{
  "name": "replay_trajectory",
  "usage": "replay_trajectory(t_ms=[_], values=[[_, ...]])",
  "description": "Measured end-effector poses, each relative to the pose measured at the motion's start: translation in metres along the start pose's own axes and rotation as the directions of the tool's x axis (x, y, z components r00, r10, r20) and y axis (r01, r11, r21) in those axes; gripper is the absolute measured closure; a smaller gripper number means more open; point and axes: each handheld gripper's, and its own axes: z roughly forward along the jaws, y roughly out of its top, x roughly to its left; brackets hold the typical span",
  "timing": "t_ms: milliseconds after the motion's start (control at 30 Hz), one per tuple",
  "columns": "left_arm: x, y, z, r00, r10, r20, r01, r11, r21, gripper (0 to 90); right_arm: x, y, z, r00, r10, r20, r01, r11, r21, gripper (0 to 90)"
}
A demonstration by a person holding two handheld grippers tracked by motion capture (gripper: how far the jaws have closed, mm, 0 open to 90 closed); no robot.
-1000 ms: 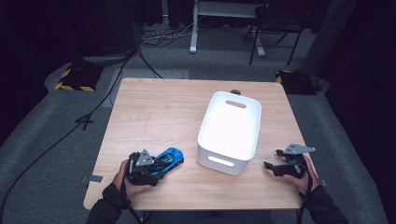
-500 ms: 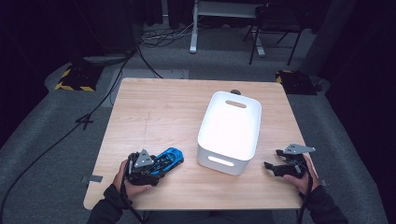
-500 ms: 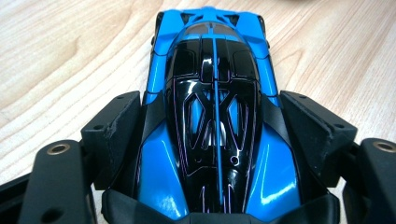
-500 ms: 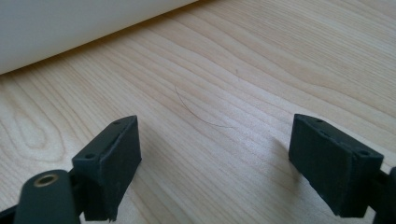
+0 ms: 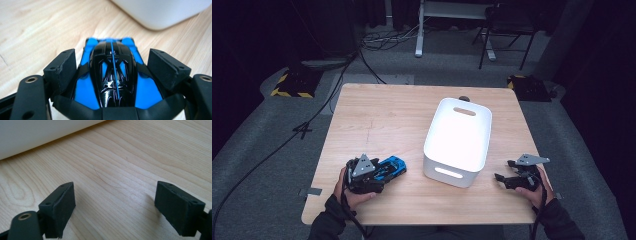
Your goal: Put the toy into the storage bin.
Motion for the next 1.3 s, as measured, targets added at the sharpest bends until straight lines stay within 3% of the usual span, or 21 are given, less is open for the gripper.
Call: replay_trajectory(t_ms=[200, 300, 667, 733, 967, 1133, 1233, 1300], values=[[0.002, 0.013, -0.006, 1.0000, -0.004, 0.000, 0.004, 0.9982, -0.060, 25.0, 0.000, 0.000, 0.000, 1.0000, 0.000, 0.000, 0.000, 1.000, 0.000, 17.0], [0.006, 0.022, -0.008, 0.9998, -0.017, 0.005, 0.017, 0.9936, -0.112, 25.0, 0.000, 0.000, 0.000, 1.0000, 0.000, 0.000, 0.000, 1.000, 0.000, 17.0], [0.011, 0.052, -0.004, 1.0000, 0.000, 0.009, 0.001, 0.9839, -0.179, 25.1, 0.000, 0.000, 0.000, 1.0000, -0.001, -0.001, 0.001, 1.000, 0.000, 17.1], [0.011, 0.055, -0.004, 0.9998, -0.012, 0.017, 0.015, 0.9834, -0.181, 25.1, 0.000, 0.000, 0.000, 1.0000, -0.001, -0.001, 0.001, 1.000, 0.000, 17.1], [0.013, 0.077, -0.002, 0.9999, 0.010, 0.008, -0.008, 0.9795, -0.201, 25.2, 0.000, 0.000, 0.000, 1.0000, 0.003, -0.002, -0.003, 1.000, -0.002, 17.1], [0.016, 0.087, 0.000, 0.9995, -0.003, 0.031, 0.009, 0.9799, -0.199, 25.2, 0.000, 0.000, 0.000, 1.0000, 0.003, -0.003, -0.003, 1.000, -0.001, 17.1], [0.018, 0.093, 0.000, 0.9998, 0.017, 0.014, -0.014, 0.9827, -0.185, 25.2, 0.000, 0.000, 0.000, 1.0000, 0.003, -0.003, -0.003, 1.000, -0.002, 17.1], [0.019, 0.098, 0.000, 0.9995, 0.016, 0.025, -0.011, 0.9832, -0.182, 25.2, 0.000, 0.000, 0.000, 1.0000, 0.003, -0.004, -0.003, 1.000, -0.002, 17.1]])
